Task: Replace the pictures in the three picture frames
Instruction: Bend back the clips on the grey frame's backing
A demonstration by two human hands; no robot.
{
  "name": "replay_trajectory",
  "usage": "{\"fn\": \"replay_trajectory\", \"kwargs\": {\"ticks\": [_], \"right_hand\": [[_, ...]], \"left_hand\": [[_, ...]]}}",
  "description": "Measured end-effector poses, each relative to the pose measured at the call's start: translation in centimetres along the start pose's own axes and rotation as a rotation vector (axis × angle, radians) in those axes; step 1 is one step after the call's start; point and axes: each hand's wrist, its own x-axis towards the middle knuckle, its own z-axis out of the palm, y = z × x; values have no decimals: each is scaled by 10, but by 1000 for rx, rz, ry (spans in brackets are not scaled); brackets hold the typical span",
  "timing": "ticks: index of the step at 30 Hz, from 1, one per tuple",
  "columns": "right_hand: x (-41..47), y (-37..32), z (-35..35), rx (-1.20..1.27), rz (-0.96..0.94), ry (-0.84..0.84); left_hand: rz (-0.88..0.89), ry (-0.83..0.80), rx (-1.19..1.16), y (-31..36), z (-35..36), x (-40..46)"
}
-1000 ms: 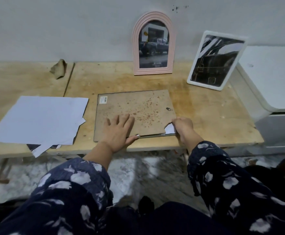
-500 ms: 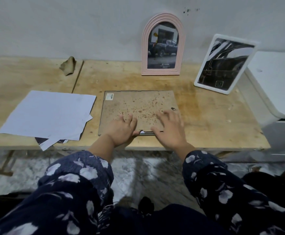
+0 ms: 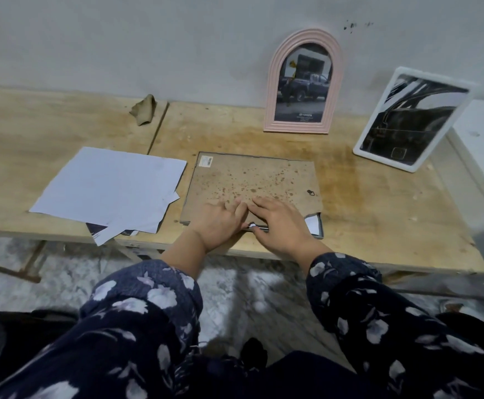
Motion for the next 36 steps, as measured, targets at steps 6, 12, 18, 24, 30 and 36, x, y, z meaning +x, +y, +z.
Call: {"fn": "replay_trajectory", "kwargs": {"ticks": [6,12,18,24,30,36], "right_hand": [[9,-4,-5,-53,-23,14],[13,-13,-4,-106,-30,-16],[14,-15,-2,-115,-1,-42],[14,-16,-3,-110,8,-52],[15,-21,-1,-113,-42,-64],[29,-26,1,-174,-79,-132]], "left_hand": [[-14,105,-40,-3,-4,3],[-132,20,-17,-4,14,-16],[-412,-150,-123,-22,18,-42],[-600,-164,-404,-34,15,-51],[-644,-199,-343,-31,4,-49],[-677,-217,-313,-31,10,-52]]}}
